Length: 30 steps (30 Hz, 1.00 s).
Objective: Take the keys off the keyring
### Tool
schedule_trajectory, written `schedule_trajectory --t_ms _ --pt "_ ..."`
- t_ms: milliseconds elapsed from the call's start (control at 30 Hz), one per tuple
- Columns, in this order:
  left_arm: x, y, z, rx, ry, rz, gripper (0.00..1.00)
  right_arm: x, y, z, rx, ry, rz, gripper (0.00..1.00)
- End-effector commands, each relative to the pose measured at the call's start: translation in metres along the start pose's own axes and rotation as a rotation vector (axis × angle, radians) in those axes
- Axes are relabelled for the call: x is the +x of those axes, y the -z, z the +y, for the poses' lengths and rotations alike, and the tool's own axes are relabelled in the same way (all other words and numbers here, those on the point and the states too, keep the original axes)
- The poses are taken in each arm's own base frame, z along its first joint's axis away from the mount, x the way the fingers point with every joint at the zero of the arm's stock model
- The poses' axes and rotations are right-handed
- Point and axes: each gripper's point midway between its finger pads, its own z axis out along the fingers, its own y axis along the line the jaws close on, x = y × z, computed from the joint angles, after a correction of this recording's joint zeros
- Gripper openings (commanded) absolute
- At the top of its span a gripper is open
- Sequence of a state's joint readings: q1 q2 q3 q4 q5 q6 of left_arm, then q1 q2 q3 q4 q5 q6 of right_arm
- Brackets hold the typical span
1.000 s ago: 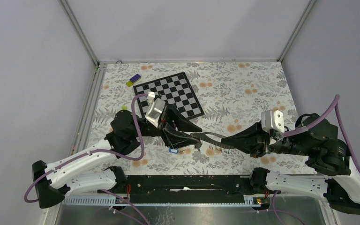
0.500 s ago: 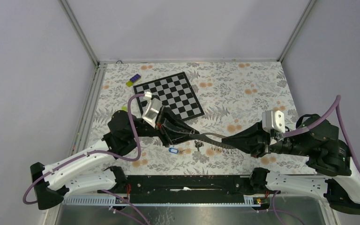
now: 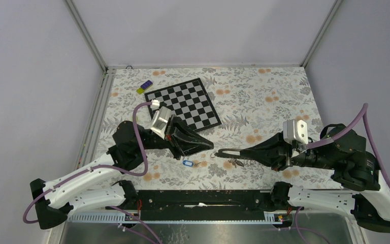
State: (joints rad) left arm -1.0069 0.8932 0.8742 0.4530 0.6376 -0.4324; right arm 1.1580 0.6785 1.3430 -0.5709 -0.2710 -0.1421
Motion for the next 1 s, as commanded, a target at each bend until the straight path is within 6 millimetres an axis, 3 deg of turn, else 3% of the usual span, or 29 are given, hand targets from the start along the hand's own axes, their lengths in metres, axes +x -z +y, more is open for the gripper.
schedule_trajectory --t_ms 0,167,233,400,500,667,767,967 --pt "-0.007 0.000 0.001 -0.004 -0.029 -0.034 0.15 -0.016 0.001 -0.003 0.013 0.016 -0.054 0.09" --pt "-0.008 0.001 0.000 -0.008 -0.030 -0.038 0.35 -0.017 0.002 -0.003 0.015 0.017 -0.059 0.07" --pt "-0.009 0.003 0.000 -0.017 -0.041 -0.038 0.46 -0.018 0.002 -0.003 0.016 0.018 -0.060 0.00" --pt "-0.015 0.011 0.001 -0.058 -0.079 -0.050 0.63 -0.025 0.003 -0.001 0.003 0.040 -0.102 0.00" --pt "-0.018 0.017 -0.001 -0.071 -0.097 -0.067 0.71 -0.037 0.006 -0.002 0.013 0.046 -0.163 0.00" --pt "-0.020 0.024 -0.008 -0.051 -0.113 -0.136 0.93 -0.058 0.006 -0.003 0.024 0.039 -0.268 0.00" --pt "-0.021 0.024 -0.010 -0.031 -0.113 -0.164 0.96 -0.066 0.005 0.003 -0.012 0.037 -0.304 0.00" --pt "-0.014 0.011 -0.015 0.058 -0.065 -0.138 0.89 -0.075 0.002 0.012 -0.065 0.037 -0.342 0.00"
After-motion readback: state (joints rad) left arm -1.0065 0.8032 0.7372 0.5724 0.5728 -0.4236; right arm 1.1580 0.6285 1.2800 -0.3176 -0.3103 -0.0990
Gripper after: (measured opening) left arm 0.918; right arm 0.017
